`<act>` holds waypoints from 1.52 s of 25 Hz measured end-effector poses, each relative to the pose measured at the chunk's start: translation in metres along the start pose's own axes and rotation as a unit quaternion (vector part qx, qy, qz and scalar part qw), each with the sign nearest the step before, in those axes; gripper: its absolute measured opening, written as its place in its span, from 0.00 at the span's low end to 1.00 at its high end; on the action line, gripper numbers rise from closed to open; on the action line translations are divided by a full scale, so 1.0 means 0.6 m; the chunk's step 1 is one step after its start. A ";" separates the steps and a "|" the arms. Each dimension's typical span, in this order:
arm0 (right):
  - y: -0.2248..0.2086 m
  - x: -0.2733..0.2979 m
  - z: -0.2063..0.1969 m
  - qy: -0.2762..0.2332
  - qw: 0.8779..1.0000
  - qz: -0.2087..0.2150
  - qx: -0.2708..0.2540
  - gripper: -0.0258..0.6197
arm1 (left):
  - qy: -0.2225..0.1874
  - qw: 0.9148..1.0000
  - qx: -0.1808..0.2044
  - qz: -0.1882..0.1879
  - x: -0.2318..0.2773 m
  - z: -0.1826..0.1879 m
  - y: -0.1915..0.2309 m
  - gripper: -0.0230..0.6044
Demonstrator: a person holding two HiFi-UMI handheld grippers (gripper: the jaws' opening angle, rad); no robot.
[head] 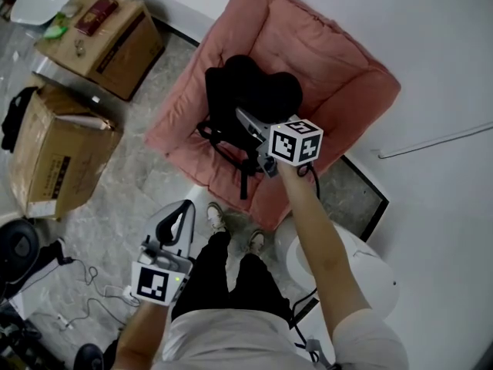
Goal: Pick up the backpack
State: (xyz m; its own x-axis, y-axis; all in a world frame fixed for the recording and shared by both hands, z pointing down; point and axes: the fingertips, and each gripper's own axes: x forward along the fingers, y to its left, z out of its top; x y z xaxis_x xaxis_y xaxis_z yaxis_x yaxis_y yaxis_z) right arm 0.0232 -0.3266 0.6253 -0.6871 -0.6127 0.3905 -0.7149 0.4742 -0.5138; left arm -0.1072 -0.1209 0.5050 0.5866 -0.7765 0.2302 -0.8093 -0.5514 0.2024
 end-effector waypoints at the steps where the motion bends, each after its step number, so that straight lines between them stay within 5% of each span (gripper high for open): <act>1: -0.002 0.003 0.001 -0.004 1.000 0.004 0.007 0.33 | 0.001 1.000 -0.001 0.000 0.001 -0.002 0.001 0.06; 6: -0.004 0.019 0.011 -0.022 0.997 0.029 0.067 0.26 | 0.008 1.000 -0.007 0.005 -0.002 -0.013 0.015 0.06; 10: -0.015 0.026 0.016 -0.030 0.996 0.010 0.079 0.18 | 0.003 1.000 -0.008 0.002 0.002 -0.015 0.015 0.06; 19: -0.013 0.024 0.017 -0.041 0.995 0.018 0.093 0.16 | 0.000 1.000 -0.015 -0.001 0.003 -0.016 0.018 0.06; 24: -0.002 0.030 0.047 -0.091 0.983 0.047 0.154 0.12 | 0.000 1.000 -0.016 -0.001 0.006 -0.022 0.024 0.06; 29: 0.039 0.024 0.082 -0.110 0.986 0.081 0.095 0.10 | -0.003 1.000 -0.019 -0.002 0.006 -0.020 0.028 0.06; 33: 0.069 -0.012 0.152 -0.165 0.975 0.122 0.084 0.10 | -0.005 1.000 -0.018 0.002 0.000 -0.018 0.035 0.06; 38: 0.076 -0.044 0.145 -0.189 0.977 0.086 0.059 0.10 | -0.004 1.000 -0.013 0.004 -0.012 -0.017 0.030 0.06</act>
State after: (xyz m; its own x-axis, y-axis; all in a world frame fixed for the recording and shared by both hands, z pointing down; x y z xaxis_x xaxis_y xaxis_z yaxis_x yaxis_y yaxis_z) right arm 0.0202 -0.3439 0.5251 -0.6835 -0.7299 -0.0073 -0.5579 0.5289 -0.6395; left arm -0.1258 -0.1219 0.5164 0.5797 -0.7833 0.2244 -0.8129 -0.5373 0.2245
